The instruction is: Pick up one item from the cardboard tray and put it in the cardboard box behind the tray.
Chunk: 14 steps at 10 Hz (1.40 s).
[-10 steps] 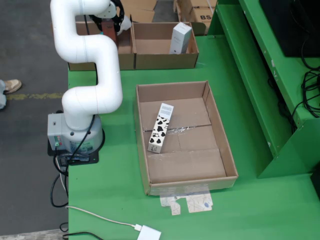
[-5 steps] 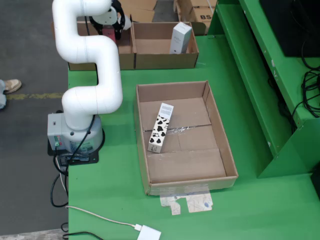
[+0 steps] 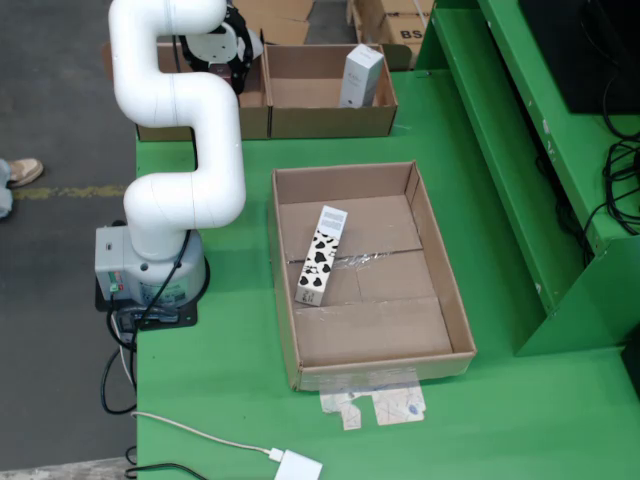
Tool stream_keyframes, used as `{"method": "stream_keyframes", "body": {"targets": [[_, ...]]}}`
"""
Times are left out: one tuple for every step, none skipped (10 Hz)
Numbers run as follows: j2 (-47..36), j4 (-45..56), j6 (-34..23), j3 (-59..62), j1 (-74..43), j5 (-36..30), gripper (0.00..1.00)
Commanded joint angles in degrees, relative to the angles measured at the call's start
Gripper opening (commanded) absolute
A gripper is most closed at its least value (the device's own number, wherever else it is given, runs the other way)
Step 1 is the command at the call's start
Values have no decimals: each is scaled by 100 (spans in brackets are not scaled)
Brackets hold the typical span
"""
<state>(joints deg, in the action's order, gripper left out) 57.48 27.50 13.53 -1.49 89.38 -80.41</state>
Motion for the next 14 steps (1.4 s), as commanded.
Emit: {"method": "stream_keyframes", "body": {"targets": [[-165, -59, 19, 149, -46, -8, 0], [-165, -59, 19, 149, -46, -8, 0], [-165, -59, 19, 149, -46, -8, 0], [-165, -59, 19, 149, -46, -8, 0], [-165, -59, 19, 149, -46, -8, 0], [-165, -59, 19, 149, -46, -8, 0], [-165, -59, 19, 149, -46, -8, 10], [-165, -59, 19, 149, -46, -8, 20], [-165, -59, 19, 149, -46, -8, 30], [-165, -59, 19, 149, -46, -8, 40], [-165, -59, 19, 149, -46, -8, 50], [-165, -59, 19, 149, -46, -8, 60], [-165, -59, 19, 149, -46, -8, 70], [-165, -59, 19, 149, -46, -8, 80]]}}
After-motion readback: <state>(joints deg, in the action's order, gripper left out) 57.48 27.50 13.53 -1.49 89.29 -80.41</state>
